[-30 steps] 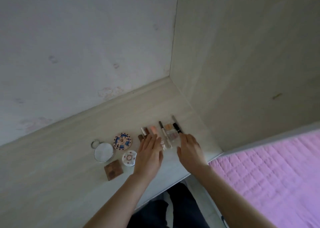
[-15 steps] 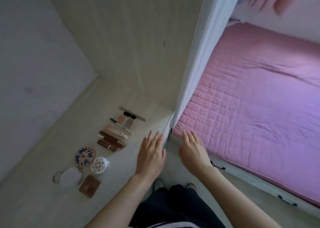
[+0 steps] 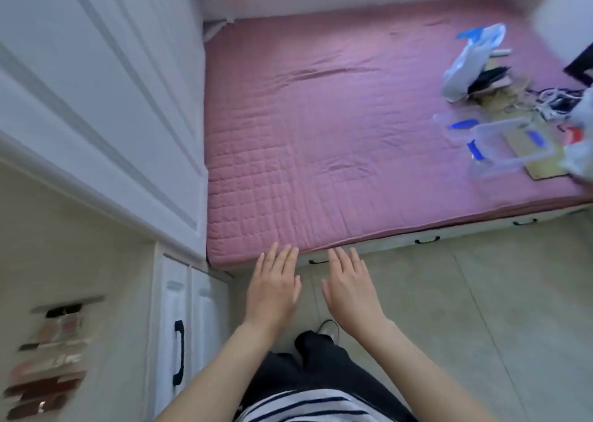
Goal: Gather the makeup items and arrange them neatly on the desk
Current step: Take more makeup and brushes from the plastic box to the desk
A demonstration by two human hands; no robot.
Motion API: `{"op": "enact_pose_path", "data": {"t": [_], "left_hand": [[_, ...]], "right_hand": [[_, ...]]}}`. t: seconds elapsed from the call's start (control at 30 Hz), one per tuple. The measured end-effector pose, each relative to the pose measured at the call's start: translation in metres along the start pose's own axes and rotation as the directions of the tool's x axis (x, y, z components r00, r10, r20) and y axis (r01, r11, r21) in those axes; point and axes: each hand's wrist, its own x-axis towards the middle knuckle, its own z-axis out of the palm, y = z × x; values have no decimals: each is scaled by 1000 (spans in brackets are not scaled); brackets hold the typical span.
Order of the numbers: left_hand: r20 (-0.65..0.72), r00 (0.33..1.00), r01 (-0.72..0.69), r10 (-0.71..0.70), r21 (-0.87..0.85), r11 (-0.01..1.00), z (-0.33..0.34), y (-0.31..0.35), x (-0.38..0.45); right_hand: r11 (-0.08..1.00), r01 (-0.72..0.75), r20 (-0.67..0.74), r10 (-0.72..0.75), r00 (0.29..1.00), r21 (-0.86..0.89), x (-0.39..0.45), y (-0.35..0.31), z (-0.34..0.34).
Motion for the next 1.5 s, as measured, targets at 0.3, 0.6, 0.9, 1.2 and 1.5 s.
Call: {"op": "enact_pose_path", "data": {"t": [0.3, 0.6, 0.9, 1.2, 1.5], "left_hand": [[115, 947, -300, 300, -16, 954, 34, 143, 77], [214, 801, -569, 559, -19, 822, 60, 254, 121], [228, 629, -751, 743, -68, 657, 99, 367, 193], [261, 503, -829, 824, -125, 545, 123, 496, 307], [239, 497, -820, 834, -184, 541, 144, 575, 369]], "right_hand": [[947, -287, -46, 296, 954, 142, -31, 138, -24], [755, -577, -24, 613, 789, 312, -73, 240, -35], [542, -747, 22, 803, 595, 386, -82, 343, -46], [412, -815, 53, 880, 471, 408, -50, 467, -93], [377, -828, 59, 897, 438, 415, -23, 564, -121]]}}
